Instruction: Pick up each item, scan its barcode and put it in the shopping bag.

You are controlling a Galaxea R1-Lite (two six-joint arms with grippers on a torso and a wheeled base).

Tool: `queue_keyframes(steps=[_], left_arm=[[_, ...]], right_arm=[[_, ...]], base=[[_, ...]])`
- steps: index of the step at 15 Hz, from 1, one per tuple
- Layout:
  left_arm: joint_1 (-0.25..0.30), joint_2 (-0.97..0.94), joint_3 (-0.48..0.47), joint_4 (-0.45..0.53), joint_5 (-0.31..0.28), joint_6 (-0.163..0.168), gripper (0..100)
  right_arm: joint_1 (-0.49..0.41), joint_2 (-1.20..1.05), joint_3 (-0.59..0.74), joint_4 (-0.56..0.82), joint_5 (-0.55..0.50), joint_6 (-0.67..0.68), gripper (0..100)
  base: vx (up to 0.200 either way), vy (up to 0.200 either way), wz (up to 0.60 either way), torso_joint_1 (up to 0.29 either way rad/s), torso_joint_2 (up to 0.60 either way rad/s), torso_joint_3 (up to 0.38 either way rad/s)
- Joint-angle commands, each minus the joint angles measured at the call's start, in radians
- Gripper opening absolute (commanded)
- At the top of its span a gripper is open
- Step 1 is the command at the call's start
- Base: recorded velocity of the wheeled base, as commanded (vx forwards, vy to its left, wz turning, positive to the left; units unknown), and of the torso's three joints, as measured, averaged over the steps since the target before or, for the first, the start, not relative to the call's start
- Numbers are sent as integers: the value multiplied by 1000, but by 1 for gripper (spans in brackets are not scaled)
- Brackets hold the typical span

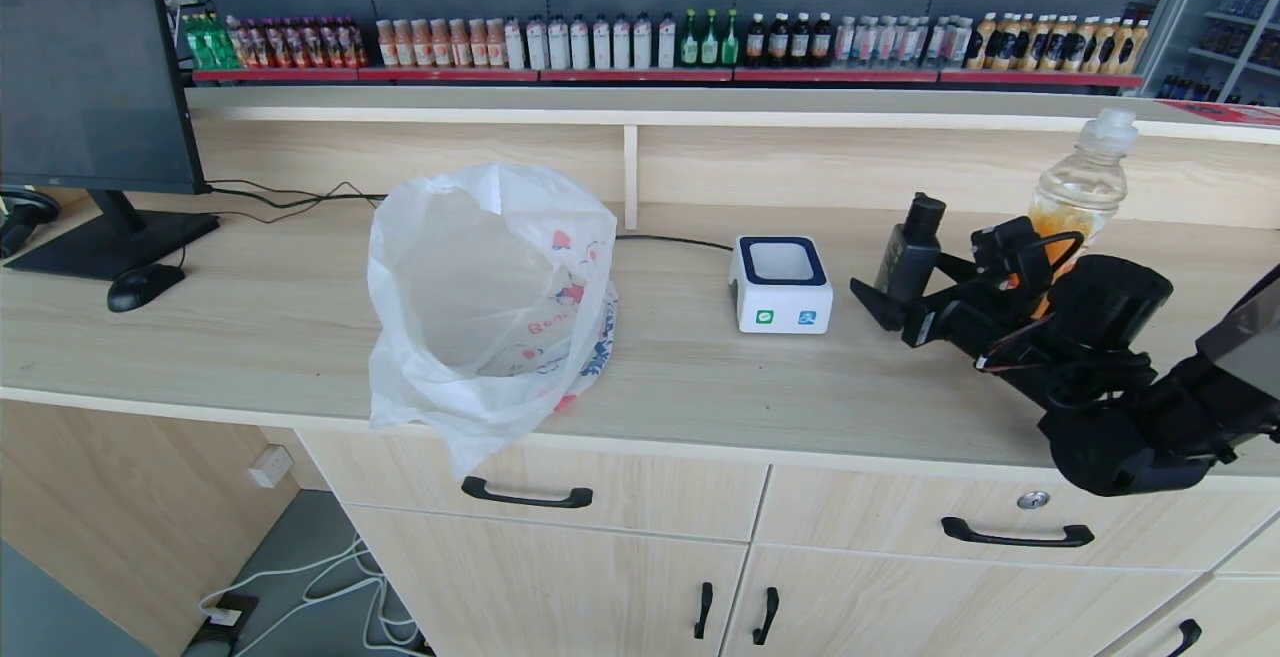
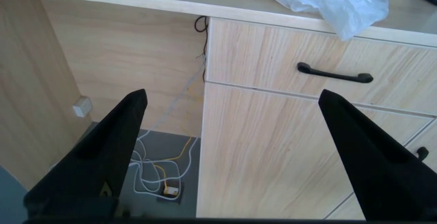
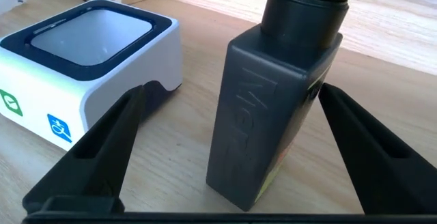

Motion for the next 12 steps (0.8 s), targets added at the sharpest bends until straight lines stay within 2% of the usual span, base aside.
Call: queue_keyframes(steps=[1, 4, 12], left_arm=[[1, 1, 0, -1, 0, 0, 100], [1, 1, 0, -1, 0, 0, 100], [1, 1, 0, 1, 0, 0, 100]], right_arm=[[1, 4, -13, -1, -16, 0, 100], [41, 9, -10, -19, -174, 93, 100], [49, 95, -76, -100, -243, 106, 100]], base=[[0, 0, 0, 0, 0, 0], [0, 0, 0, 0, 0, 0], [0, 0, 0, 0, 0, 0]])
